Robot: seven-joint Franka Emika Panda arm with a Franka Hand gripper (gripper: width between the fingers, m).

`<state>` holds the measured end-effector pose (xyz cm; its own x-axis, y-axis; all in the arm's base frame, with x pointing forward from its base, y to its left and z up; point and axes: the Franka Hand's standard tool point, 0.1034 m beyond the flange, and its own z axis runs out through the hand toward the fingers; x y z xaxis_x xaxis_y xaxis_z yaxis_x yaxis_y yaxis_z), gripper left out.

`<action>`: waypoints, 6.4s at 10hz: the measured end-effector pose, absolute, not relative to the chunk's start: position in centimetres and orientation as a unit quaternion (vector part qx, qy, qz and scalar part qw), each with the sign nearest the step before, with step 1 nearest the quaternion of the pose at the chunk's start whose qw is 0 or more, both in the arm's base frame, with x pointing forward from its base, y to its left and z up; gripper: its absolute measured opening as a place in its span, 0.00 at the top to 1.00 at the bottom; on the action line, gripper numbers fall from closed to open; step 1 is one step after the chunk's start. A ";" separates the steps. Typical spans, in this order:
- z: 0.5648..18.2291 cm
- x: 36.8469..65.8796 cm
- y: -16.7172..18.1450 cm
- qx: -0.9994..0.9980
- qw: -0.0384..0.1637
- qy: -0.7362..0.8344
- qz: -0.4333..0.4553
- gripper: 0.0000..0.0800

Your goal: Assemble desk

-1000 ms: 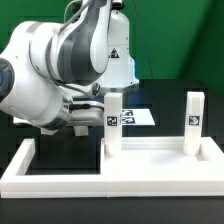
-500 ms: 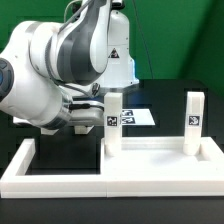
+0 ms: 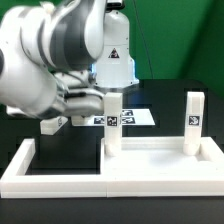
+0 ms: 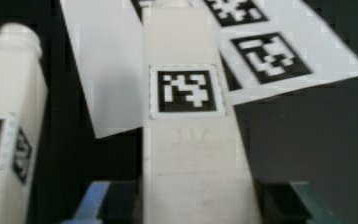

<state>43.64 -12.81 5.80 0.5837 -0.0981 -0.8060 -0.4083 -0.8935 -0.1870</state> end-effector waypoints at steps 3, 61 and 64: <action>13.3 44.3 -10.6 -0.885 0.172 0.147 0.408 0.63; 14.3 64.3 10.8 -0.967 0.007 0.101 -0.232 0.63; 13.9 64.2 11.1 -0.968 0.006 0.098 -0.230 0.63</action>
Offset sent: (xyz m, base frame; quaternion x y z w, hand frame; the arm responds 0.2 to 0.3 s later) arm -0.0182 0.0407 0.0731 -0.0410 -0.0150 0.0561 0.9975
